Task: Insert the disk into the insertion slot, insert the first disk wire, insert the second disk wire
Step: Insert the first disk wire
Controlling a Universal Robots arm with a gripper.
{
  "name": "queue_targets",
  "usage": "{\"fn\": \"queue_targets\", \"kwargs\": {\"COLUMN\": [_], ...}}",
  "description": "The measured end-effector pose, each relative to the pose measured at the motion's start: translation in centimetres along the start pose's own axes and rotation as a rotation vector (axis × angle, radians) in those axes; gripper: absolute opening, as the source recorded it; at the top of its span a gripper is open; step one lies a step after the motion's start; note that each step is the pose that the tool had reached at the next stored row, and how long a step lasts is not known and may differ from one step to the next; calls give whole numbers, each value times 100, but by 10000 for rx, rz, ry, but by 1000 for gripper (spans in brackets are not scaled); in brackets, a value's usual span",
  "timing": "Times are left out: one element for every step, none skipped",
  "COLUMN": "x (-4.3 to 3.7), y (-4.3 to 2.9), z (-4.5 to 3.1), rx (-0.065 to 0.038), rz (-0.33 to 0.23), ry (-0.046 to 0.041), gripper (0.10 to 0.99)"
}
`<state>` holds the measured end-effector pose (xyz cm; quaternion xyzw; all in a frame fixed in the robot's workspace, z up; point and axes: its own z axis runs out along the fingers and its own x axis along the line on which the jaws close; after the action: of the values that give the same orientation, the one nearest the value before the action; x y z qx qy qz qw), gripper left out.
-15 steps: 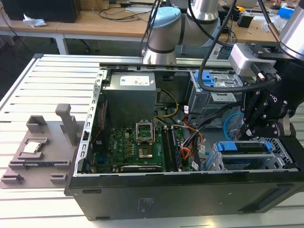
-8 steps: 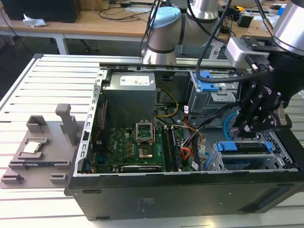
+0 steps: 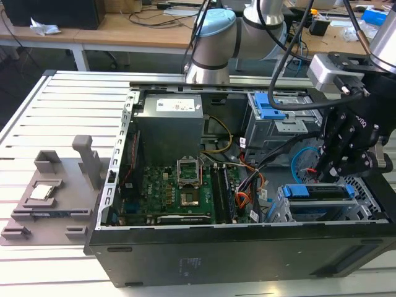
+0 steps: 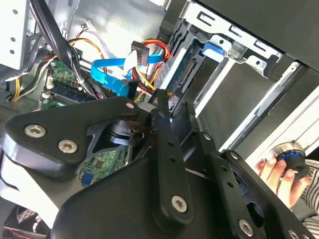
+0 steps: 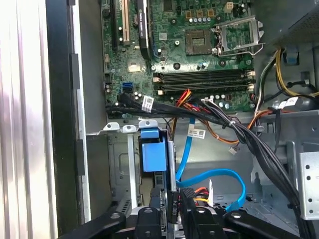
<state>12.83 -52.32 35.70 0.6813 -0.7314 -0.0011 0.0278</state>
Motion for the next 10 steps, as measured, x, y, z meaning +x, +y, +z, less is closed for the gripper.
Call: {"fn": "queue_targets", "kwargs": {"x": [0, 0, -1, -1, 0, -1, -1, 0, -1, -1], "y": [-1, -2, -2, -2, -2, -2, -2, -2, -2, -2], "z": [5, 5, 6, 6, 6, 6, 6, 6, 6, 6], "rx": [-1, 0, 0, 0, 0, 0, 0, 0, 0, 0], "rz": [18, 18, 17, 17, 18, 17, 18, 18, 18, 18], "ry": [11, 15, 15, 16, 17, 18, 20, 20, 22, 23], "gripper": [298, 298, 298, 298, 282, 220, 165, 165, 165, 165]}}
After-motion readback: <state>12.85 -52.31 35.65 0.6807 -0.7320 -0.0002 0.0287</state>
